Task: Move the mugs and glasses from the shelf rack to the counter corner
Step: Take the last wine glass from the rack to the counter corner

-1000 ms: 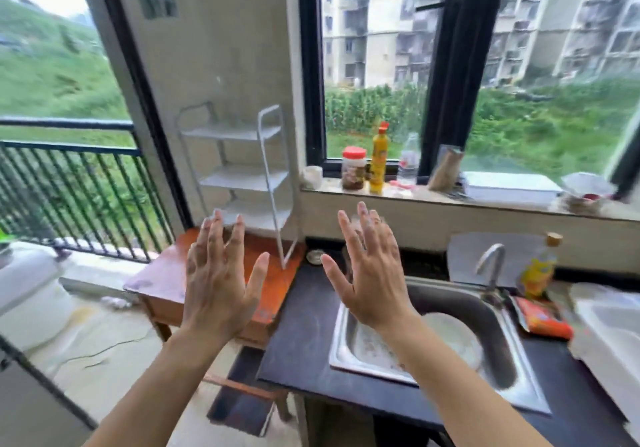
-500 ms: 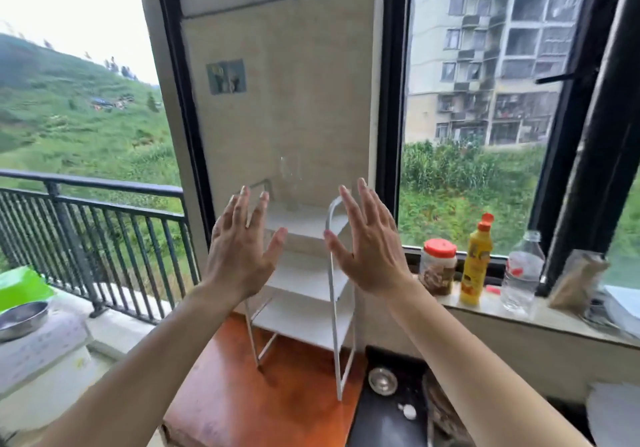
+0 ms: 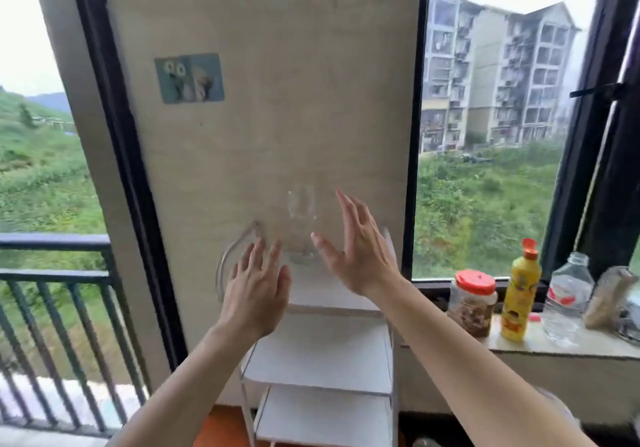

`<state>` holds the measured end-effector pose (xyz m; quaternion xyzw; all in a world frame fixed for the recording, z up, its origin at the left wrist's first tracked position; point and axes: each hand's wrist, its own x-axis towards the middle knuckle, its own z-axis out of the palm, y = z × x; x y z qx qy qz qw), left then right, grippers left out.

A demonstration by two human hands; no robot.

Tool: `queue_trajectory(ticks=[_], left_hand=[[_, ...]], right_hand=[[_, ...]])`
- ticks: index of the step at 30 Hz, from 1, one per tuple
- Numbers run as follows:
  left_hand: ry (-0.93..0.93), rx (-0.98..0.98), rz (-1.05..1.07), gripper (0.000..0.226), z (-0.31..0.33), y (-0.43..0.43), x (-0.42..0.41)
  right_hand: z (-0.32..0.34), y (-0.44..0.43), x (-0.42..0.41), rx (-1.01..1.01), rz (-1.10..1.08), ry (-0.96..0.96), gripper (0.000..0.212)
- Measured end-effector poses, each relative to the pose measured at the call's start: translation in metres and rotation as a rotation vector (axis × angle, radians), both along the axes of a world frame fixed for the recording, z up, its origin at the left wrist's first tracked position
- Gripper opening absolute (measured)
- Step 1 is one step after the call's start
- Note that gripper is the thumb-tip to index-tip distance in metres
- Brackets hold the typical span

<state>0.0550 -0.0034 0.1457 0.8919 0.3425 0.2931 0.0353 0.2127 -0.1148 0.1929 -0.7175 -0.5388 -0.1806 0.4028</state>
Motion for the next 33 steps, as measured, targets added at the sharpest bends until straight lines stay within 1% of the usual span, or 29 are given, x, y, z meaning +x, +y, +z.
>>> queue_trajectory(ticks=[3, 6, 8, 10, 13, 16, 18, 22, 25, 27, 30, 33], left_hand=[[0.044, -0.040, -0.040, 0.056, -0.009, 0.026, 0.006], [0.118, -0.075, -0.039, 0.051, -0.018, 0.044, 0.009], [0.195, -0.034, -0.015, 0.045, -0.021, 0.050, 0.012], [0.230, -0.004, -0.007, 0.041, -0.023, 0.052, 0.015], [0.225, 0.024, -0.001, 0.045, -0.027, 0.051, 0.016], [0.228, 0.025, 0.015, 0.048, -0.027, 0.052, 0.015], [0.228, 0.022, 0.015, 0.047, -0.026, 0.051, 0.015], [0.231, 0.013, 0.014, 0.043, -0.025, 0.050, 0.015], [0.240, 0.000, 0.013, 0.038, -0.021, 0.050, 0.015], [0.247, -0.018, 0.018, 0.034, -0.019, 0.049, 0.015], [0.263, -0.047, 0.015, 0.035, -0.015, 0.046, 0.013], [0.266, -0.091, -0.006, 0.037, -0.010, 0.044, 0.011]], right_hand=[[0.004, 0.040, 0.001, -0.025, -0.035, 0.065, 0.086], [0.005, 0.076, 0.004, 0.014, -0.060, 0.168, 0.089], [0.006, 0.094, 0.005, 0.044, -0.056, 0.240, 0.093], [0.005, 0.111, 0.007, 0.039, -0.059, 0.293, 0.098], [0.003, 0.125, 0.006, 0.028, -0.100, 0.309, 0.103], [0.001, 0.131, 0.006, 0.041, -0.112, 0.292, 0.097], [0.002, 0.130, 0.008, 0.054, -0.082, 0.298, 0.093], [0.008, 0.116, 0.005, 0.116, -0.033, 0.292, 0.091], [0.017, 0.098, -0.001, 0.183, -0.052, 0.262, 0.094], [0.027, 0.084, -0.008, 0.232, -0.037, 0.278, 0.098], [0.040, 0.057, -0.021, 0.290, -0.035, 0.264, 0.101], [0.050, 0.027, -0.033, 0.347, -0.021, 0.217, 0.091]])
